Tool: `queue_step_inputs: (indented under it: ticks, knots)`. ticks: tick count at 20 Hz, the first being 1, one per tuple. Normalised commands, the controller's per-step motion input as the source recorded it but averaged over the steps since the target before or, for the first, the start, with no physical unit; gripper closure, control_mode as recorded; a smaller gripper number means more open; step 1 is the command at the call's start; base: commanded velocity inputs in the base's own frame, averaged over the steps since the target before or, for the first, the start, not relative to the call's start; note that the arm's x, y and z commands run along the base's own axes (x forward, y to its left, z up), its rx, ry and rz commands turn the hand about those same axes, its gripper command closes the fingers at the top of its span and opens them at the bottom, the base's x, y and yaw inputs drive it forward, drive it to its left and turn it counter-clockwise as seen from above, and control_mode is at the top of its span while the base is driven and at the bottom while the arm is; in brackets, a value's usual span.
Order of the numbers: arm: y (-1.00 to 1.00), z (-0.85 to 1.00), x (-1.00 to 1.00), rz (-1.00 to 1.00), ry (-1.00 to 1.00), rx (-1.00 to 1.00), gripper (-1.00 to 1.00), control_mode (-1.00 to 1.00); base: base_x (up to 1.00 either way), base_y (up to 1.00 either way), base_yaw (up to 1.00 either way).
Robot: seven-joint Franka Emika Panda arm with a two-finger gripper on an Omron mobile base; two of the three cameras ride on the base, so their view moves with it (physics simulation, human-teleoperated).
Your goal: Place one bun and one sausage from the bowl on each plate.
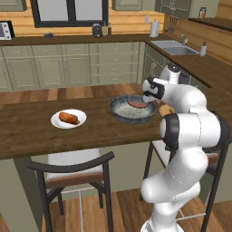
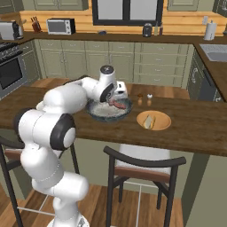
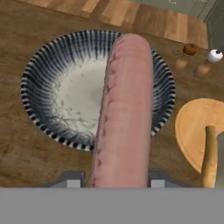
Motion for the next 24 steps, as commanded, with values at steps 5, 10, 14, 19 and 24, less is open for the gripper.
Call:
queue_step_inputs:
  ticks: [5,10,14,19,24]
  knots:
    - [-0.87,0.26,-0.30,0.06,-0.15,0.00,1.00,-1.00,0.00,0.00,0.00]
    - [-0.63,0.22,0.07,0.00,-0.02,0.00,1.00,-1.00,0.00,0.00,0.00]
    - [-0.40,-0.03,0.24,0.00,0.03,0.00,1.00,-1.00,0.00,0.00,0.00]
    - [-0.44,-0.01,0.35,0.00,0.24,-0.05,1.00,-1.00,0.00,0.00,0.00]
    - [-0.32,-0.21,0.58,-0.04,0.22,-0.04,1.00,-1.00,0.00,0.00,0.00]
